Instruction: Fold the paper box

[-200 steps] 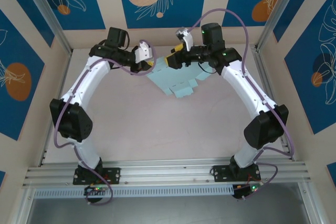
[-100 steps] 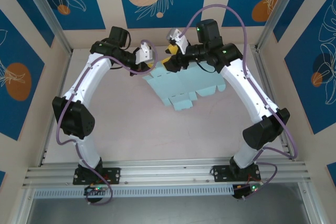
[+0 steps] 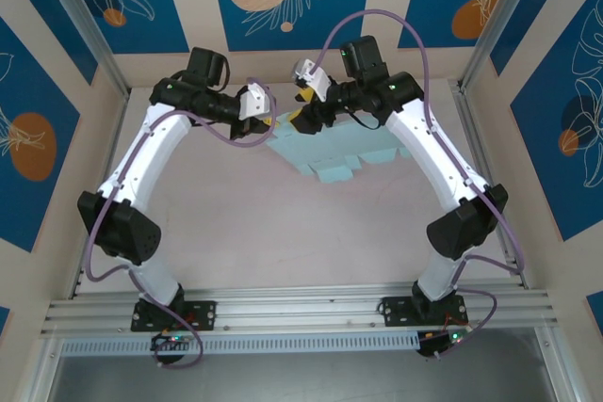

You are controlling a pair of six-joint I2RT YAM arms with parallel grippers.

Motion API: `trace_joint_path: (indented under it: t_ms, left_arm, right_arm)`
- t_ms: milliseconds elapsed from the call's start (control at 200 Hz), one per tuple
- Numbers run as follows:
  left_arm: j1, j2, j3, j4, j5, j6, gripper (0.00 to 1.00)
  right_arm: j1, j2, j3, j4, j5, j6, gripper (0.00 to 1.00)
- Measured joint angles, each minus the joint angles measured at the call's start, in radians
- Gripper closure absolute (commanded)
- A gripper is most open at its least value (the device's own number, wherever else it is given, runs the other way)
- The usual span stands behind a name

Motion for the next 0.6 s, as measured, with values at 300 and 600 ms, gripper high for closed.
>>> trace_joint_path:
  t_ms: [300,600]
  left_arm:
    - [-0.006,-0.005,-0.024,0.04,-0.014,-0.019,1.0]
    - [0.015,-0.12,-0.195,0.264,-0.071,-0.208,0.03]
  right_arm:
    - [0.034,0.01,0.019,-0.058,-0.001,-0.045,1.0]
    - [-0.01,-0.011,-0.038,0.016,-0.047,0.018,1.0]
